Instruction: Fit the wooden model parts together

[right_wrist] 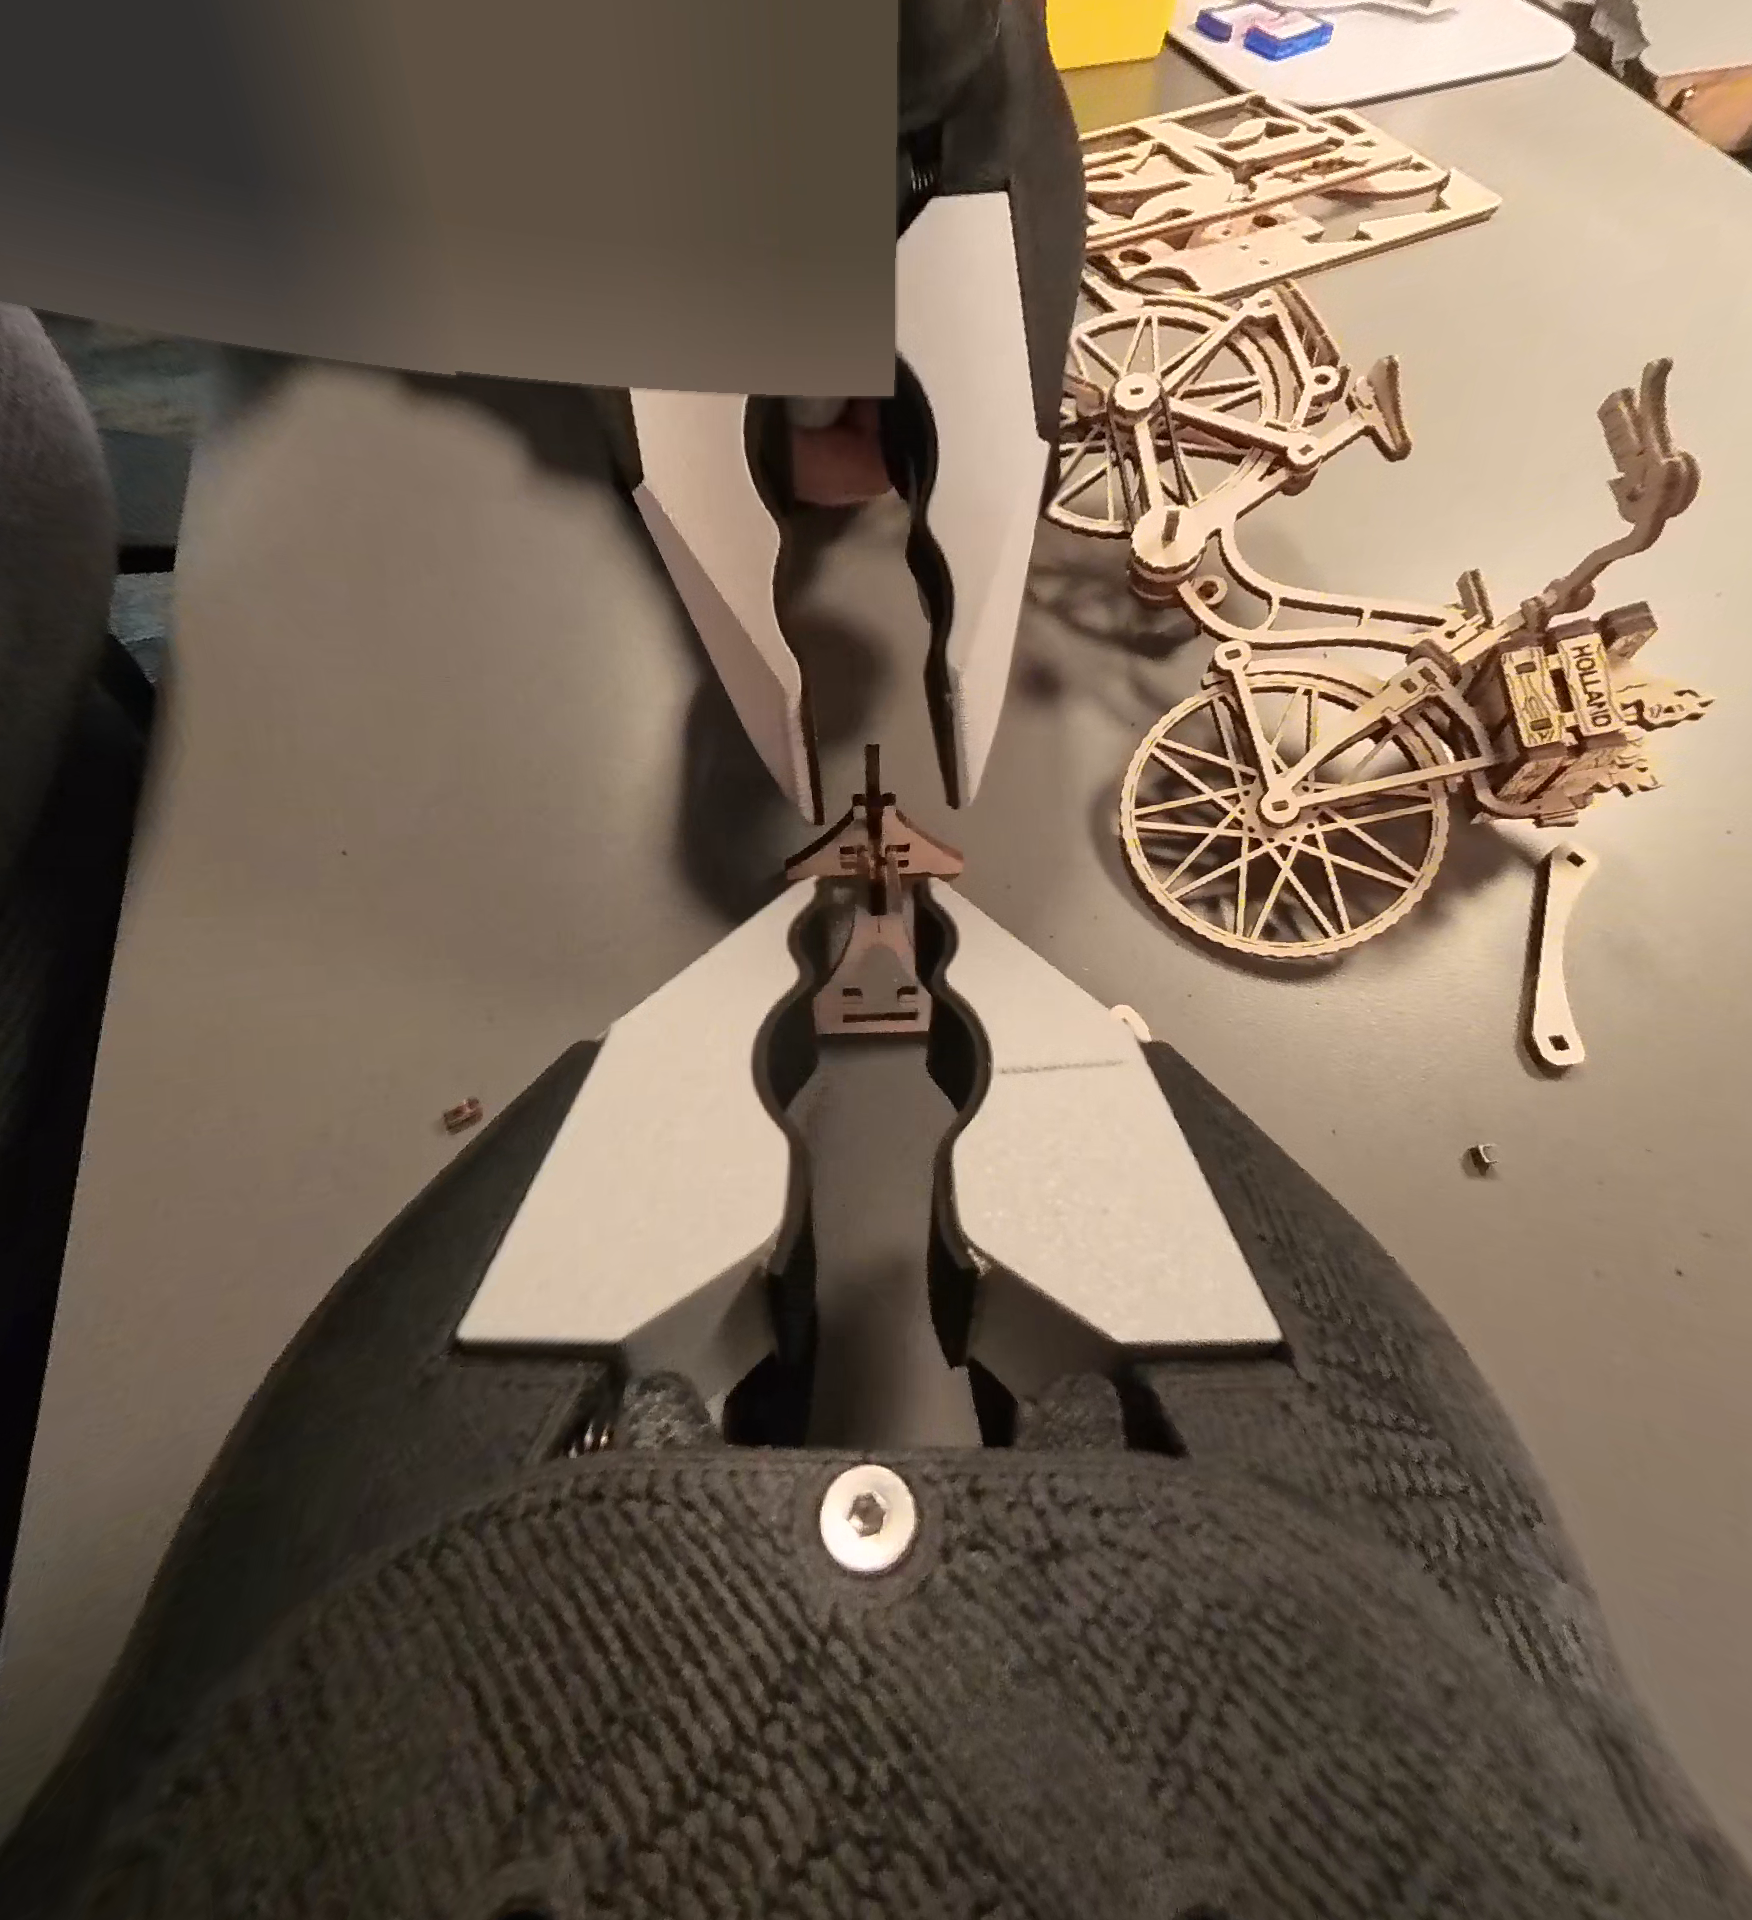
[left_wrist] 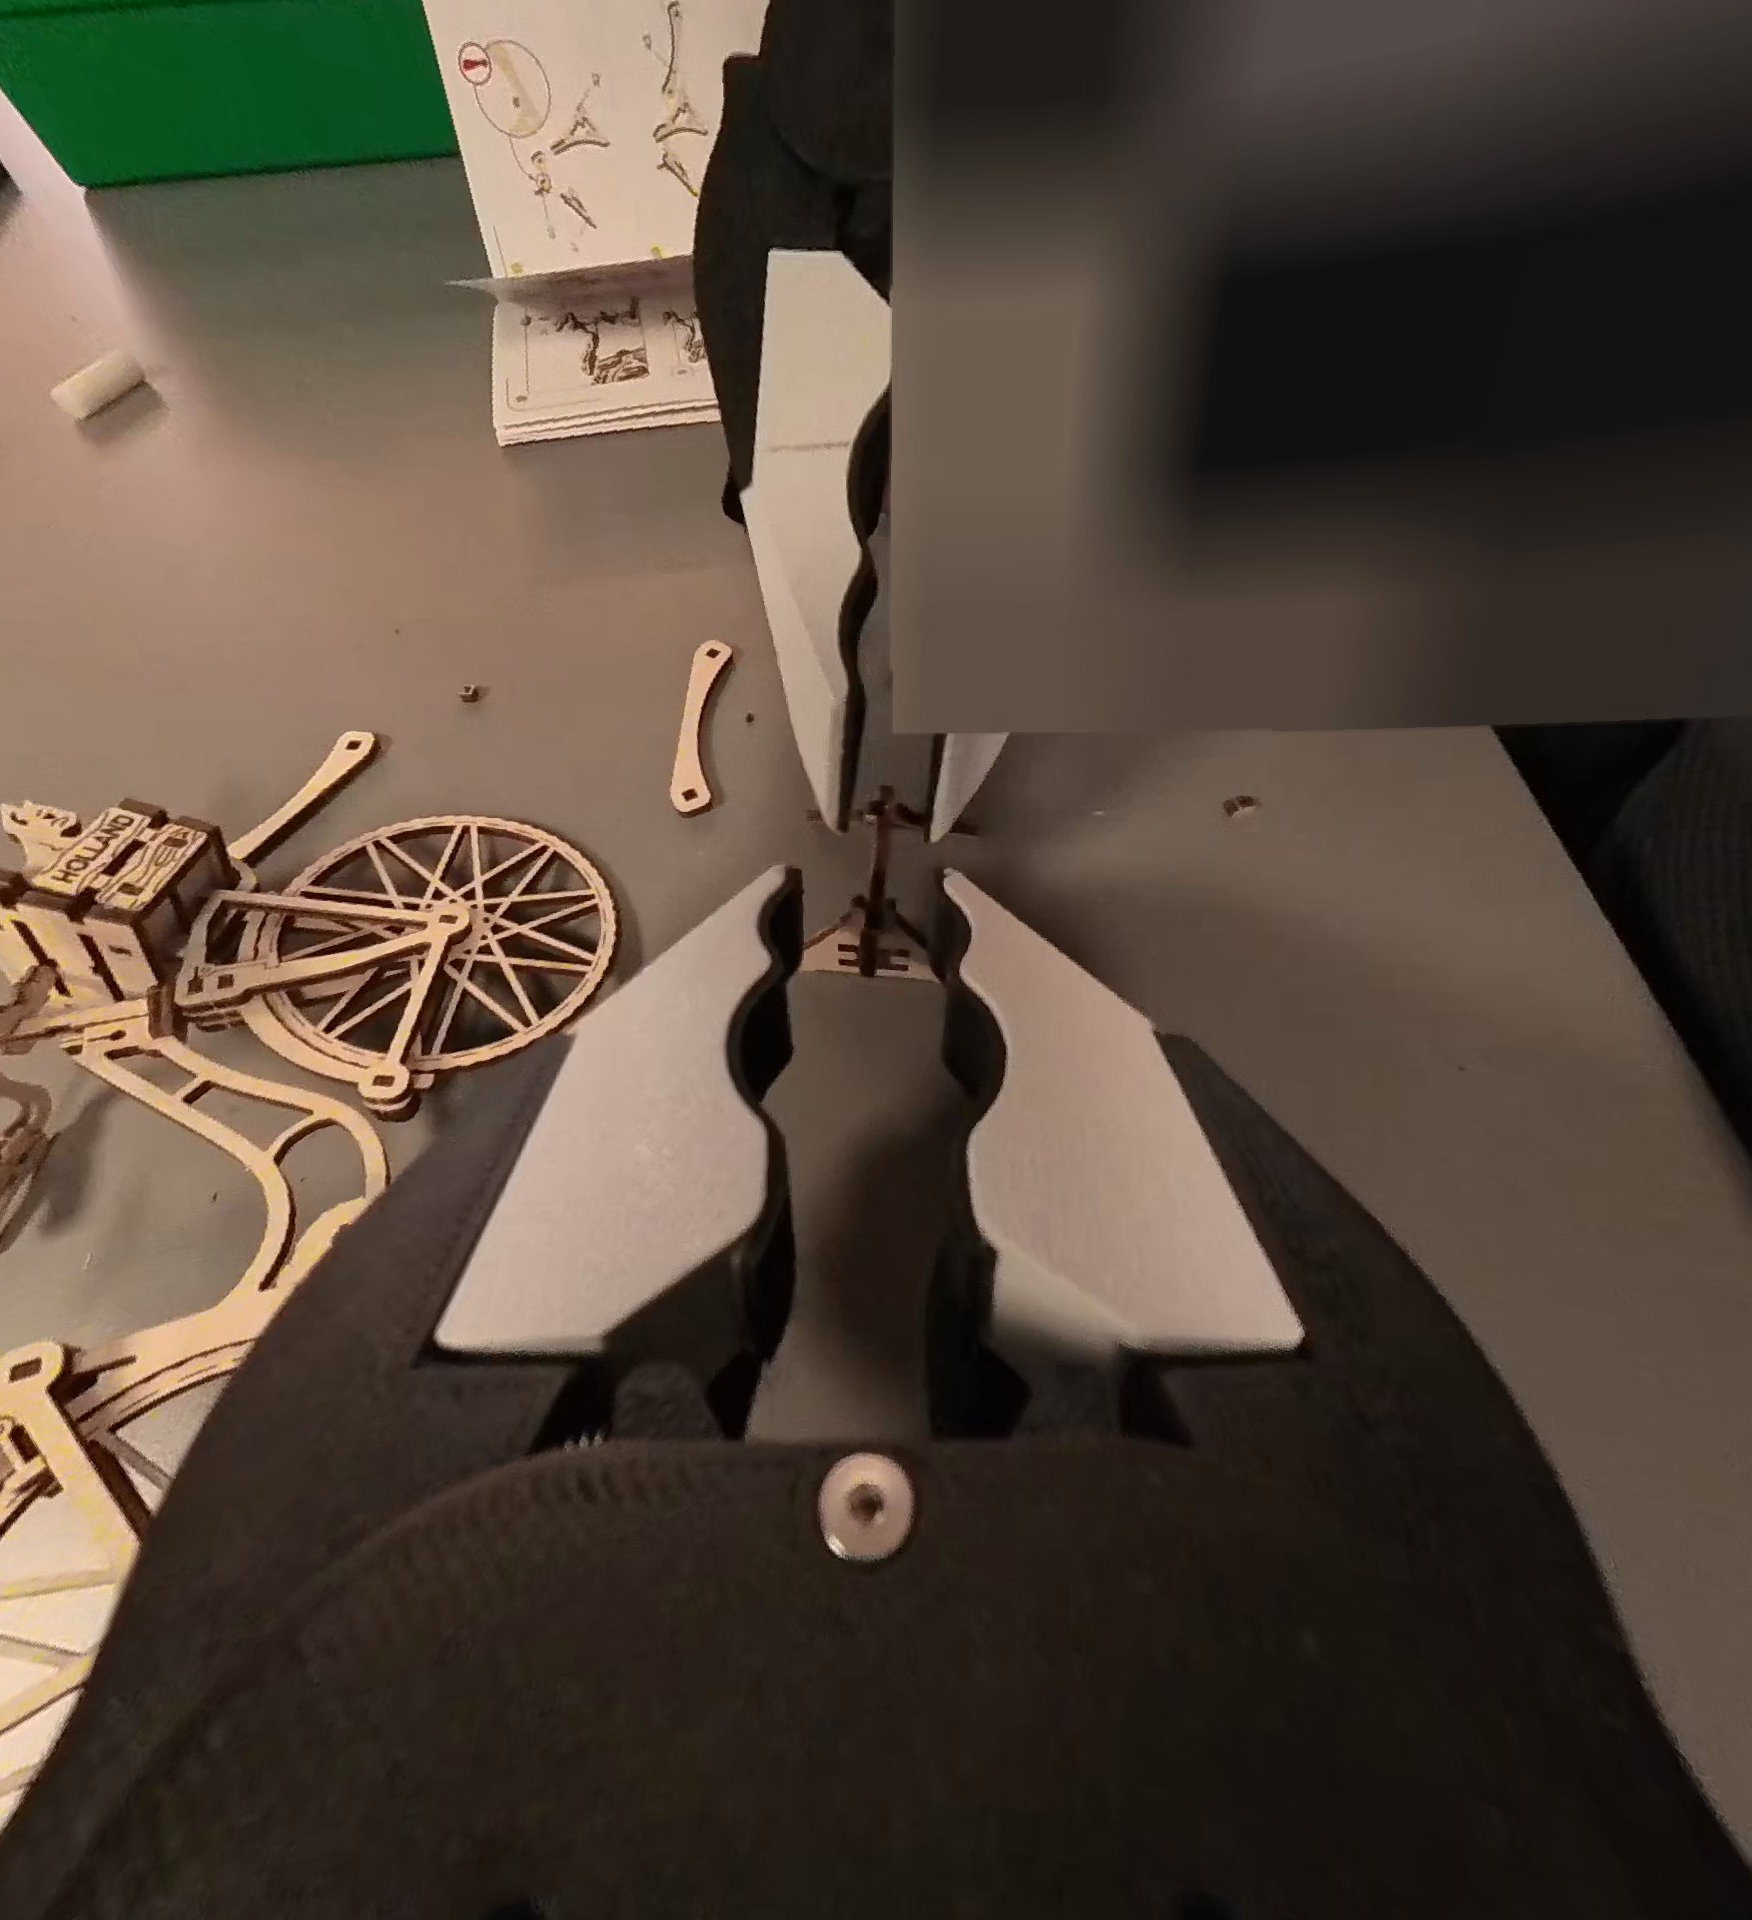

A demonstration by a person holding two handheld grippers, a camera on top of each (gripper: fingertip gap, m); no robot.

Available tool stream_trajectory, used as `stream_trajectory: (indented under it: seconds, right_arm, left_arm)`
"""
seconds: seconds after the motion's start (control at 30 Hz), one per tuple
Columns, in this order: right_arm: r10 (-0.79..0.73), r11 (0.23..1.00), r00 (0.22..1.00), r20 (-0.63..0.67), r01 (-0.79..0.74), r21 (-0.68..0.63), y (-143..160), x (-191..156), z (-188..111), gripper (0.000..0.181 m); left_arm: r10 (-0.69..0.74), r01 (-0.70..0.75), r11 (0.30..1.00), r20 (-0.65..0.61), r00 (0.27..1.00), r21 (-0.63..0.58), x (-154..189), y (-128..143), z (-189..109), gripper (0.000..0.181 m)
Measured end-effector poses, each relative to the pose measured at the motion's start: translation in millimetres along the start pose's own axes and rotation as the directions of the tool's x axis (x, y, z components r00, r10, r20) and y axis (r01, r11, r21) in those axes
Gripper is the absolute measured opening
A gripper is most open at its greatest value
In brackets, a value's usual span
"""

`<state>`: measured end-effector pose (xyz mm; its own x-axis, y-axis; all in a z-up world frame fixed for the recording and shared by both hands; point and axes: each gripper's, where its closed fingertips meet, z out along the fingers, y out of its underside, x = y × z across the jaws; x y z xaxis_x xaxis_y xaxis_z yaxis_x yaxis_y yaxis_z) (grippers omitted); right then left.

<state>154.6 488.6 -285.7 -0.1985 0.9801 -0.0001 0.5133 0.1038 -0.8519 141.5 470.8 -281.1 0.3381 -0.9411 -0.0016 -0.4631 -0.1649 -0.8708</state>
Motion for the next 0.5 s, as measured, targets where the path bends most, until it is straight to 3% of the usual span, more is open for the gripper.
stream_trajectory:
  seconds: [0.3,0.5]
  right_arm:
    - [-0.002,1.000,1.000,-0.005,0.002,0.022,-4,-3,1,0.011]
    - [-0.023,0.999,0.998,-0.057,0.025,0.030,-12,1,-6,0.022]
  left_arm:
    - [0.002,-0.002,1.000,-0.005,1.000,-0.030,0,3,4,0.021]
    - [0.003,-0.003,0.999,0.002,1.000,0.033,4,-2,-7,0.038]
